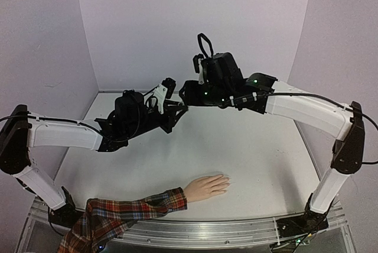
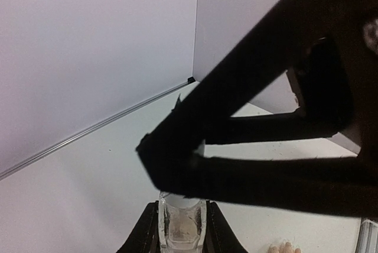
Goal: Paint the nails
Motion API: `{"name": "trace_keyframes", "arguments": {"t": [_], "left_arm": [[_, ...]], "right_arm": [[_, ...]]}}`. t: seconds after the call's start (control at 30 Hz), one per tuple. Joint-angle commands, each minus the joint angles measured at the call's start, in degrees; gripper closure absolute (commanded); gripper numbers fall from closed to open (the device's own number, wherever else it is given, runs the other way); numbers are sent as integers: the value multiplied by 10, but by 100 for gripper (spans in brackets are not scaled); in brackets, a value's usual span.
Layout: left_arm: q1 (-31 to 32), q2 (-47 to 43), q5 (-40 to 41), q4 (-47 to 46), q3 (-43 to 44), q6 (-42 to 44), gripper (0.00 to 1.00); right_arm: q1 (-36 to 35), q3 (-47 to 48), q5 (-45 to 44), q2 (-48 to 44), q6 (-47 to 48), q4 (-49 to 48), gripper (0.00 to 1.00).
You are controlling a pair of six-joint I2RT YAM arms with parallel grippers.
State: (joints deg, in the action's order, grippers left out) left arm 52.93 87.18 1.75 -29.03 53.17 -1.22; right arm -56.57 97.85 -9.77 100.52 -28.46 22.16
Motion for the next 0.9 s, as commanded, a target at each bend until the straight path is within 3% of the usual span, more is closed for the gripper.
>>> {"name": "trace_keyframes", "arguments": {"t": [0.0, 0.3, 0.43, 0.53, 0.6, 0.63, 0.7, 0.8, 0.87], "left_arm": [[3, -3, 14, -26, 29, 11, 100], [3, -16, 3, -25, 27, -8, 100], [1, -30, -67, -25, 22, -12, 100], [-28, -54, -235, -33, 10, -33, 100], [-65, -68, -393, -67, -2, -74, 100], [-84, -71, -514, -113, -9, -114, 100], [-105, -64, -678, -183, -7, -182, 100], [-109, -32, -755, -166, 40, -213, 100], [-109, -30, -725, -120, 49, -166, 100]], "right_arm": [[-6, 49, -20, 27, 19, 28, 58], [-6, 53, -7, 38, 43, 30, 74], [-5, 39, 6, 21, 95, 27, 100], [0, -9, 112, -18, 199, 8, 100], [7, -54, 283, -61, 306, -5, 100], [18, -88, 388, -78, 350, -8, 100], [39, -123, 542, -105, 401, -11, 100], [54, -120, 623, -104, 402, -8, 100], [60, -126, 613, -106, 401, -8, 100]]}}
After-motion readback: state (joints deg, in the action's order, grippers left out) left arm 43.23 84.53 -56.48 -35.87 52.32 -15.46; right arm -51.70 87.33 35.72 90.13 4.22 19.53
